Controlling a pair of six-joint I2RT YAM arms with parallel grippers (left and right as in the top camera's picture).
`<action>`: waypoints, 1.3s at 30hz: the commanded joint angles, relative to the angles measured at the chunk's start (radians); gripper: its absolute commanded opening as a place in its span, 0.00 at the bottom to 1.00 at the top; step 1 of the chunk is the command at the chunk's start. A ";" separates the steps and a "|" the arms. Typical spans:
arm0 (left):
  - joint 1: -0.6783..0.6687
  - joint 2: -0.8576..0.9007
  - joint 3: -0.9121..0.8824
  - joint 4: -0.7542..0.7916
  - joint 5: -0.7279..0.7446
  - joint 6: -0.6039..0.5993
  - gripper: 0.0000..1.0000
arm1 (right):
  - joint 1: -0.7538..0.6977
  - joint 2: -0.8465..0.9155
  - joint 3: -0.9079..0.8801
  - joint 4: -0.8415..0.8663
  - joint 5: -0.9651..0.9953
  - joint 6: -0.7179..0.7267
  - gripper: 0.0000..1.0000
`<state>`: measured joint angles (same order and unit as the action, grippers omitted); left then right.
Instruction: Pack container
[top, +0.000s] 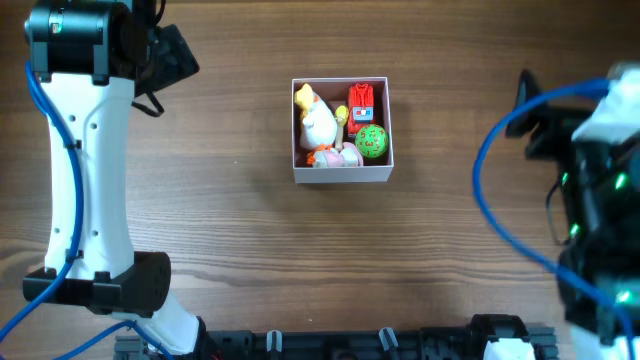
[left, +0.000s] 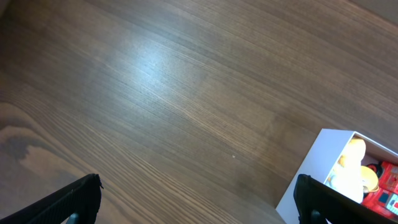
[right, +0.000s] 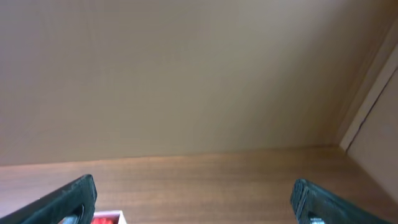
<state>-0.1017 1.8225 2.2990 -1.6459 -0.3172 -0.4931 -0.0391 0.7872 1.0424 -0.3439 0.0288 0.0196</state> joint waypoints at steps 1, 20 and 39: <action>0.003 0.010 0.005 0.000 -0.013 -0.017 1.00 | -0.018 -0.136 -0.175 0.108 -0.013 -0.016 1.00; 0.003 0.010 0.005 0.000 -0.013 -0.017 1.00 | -0.022 -0.753 -0.749 0.255 -0.030 0.044 1.00; 0.003 0.010 0.005 0.000 -0.013 -0.017 1.00 | -0.020 -0.784 -0.850 0.324 -0.092 -0.120 1.00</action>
<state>-0.1017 1.8236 2.2990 -1.6459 -0.3172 -0.4934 -0.0559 0.0193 0.2543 -0.0570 -0.0414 -0.0864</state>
